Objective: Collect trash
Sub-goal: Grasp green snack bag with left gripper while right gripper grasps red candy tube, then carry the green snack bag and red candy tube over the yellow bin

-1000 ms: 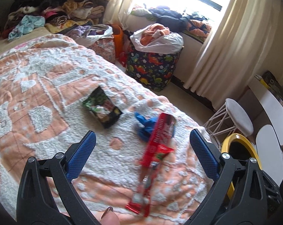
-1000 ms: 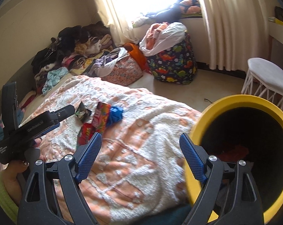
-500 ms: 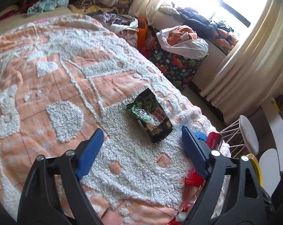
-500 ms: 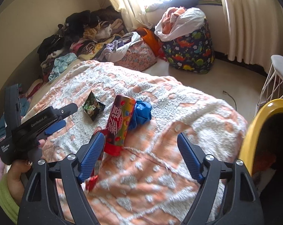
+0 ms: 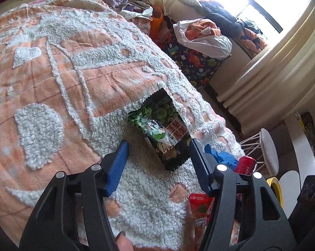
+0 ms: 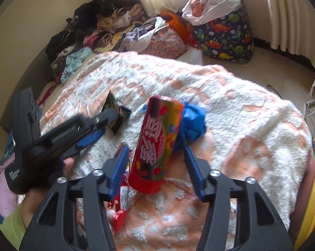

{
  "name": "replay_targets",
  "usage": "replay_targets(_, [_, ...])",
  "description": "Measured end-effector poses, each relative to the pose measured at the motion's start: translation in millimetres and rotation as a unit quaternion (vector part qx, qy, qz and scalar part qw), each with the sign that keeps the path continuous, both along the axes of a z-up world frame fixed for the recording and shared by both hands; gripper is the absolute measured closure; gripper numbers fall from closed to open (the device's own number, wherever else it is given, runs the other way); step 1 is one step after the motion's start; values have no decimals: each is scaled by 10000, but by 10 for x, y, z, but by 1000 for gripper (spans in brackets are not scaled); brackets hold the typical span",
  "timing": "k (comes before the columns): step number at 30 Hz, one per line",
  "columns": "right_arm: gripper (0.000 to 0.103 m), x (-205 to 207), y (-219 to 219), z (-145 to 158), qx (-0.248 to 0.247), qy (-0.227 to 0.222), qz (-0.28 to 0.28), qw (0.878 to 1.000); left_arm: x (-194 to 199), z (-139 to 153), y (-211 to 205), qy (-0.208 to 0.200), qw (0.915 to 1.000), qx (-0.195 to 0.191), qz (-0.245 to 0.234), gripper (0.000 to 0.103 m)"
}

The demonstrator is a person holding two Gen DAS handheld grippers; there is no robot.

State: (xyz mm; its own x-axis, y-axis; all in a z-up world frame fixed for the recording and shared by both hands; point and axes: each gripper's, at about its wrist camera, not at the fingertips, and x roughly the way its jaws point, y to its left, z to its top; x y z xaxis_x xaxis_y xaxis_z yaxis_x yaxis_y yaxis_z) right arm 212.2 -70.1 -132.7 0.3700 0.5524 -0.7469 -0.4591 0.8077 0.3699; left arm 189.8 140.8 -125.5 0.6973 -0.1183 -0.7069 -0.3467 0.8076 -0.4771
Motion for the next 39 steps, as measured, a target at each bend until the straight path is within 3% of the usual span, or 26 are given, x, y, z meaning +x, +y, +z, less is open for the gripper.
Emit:
replay_targets(2, [67, -24, 6, -37, 21, 46, 56, 10000, 32, -22, 15, 6, 10000, -57, 12, 54])
replay_targets(6, [68, -122, -91, -21, 155, -19, 50, 9999, 84, -50, 26, 11, 9999, -127, 34, 55])
replay_targets(10, [68, -239, -250, 47, 243, -143, -17, 9996, 115, -51, -25, 97, 9999, 66, 48, 60])
replay_targets(12, [68, -286, -331, 88, 250, -213, -58, 9994, 125, -41, -54, 122, 9998, 140, 57, 73])
replay_targets(15, [68, -349, -447, 141, 264, -303, -136, 9991, 98, -17, -70, 107, 9999, 99, 61, 86])
replay_targets(21, [68, -454, -686, 239, 362, -416, -336, 9979, 15, 97, -195, -15, 9995, 261, -159, 95])
replay_targets(39, [69, -542, -1344, 466, 618, -689, -893, 9917, -164, 552, -928, -509, 9928, 585, -918, 95])
